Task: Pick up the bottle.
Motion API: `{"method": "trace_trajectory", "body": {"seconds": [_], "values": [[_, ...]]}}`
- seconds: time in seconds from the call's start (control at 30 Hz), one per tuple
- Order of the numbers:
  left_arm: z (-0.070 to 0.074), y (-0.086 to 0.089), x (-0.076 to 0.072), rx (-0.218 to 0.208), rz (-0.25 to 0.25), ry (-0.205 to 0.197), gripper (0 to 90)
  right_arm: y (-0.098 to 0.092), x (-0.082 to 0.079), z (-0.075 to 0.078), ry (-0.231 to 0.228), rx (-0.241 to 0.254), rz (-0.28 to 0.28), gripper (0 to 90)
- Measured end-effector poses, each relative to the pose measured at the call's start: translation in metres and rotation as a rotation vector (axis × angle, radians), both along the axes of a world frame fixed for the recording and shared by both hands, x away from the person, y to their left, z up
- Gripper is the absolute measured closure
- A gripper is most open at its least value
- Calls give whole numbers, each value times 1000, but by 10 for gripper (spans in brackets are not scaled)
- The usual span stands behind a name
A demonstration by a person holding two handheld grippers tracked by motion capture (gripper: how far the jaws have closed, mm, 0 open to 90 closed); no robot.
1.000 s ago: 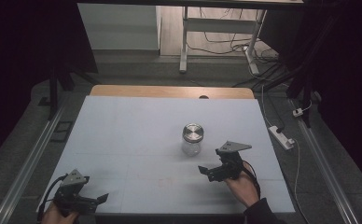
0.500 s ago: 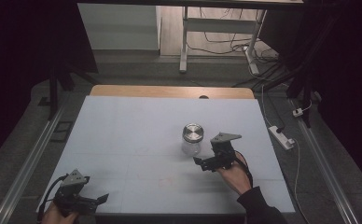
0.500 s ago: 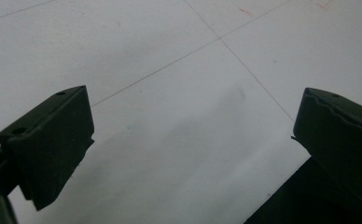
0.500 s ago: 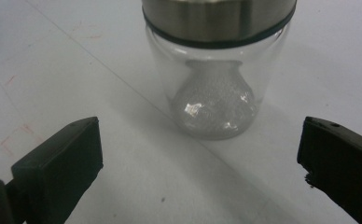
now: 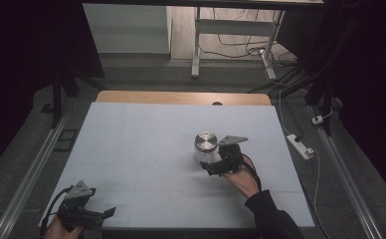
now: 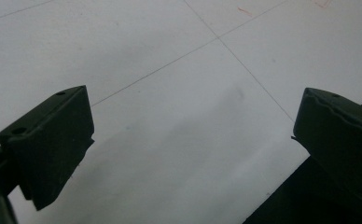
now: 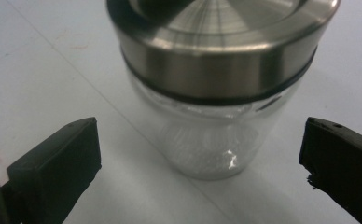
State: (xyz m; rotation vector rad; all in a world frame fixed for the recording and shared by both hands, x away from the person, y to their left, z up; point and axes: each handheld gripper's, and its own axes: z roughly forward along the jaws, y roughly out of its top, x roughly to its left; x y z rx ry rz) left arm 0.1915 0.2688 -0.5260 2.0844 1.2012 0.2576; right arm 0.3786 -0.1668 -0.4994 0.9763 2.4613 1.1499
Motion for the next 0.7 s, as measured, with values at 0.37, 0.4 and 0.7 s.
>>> {"method": "trace_trajectory", "body": {"seconds": [0.37,0.4,0.7], "values": [[0,0,0,1,-2,1,0,10,17,-6,9,-8,-7,0],[0,0,0,0,-2,1,0,11,18,-7,8,-10,-5,0],[0,0,0,0,-3,2,0,17,26,-10,-9,-7,-5,0]]}}
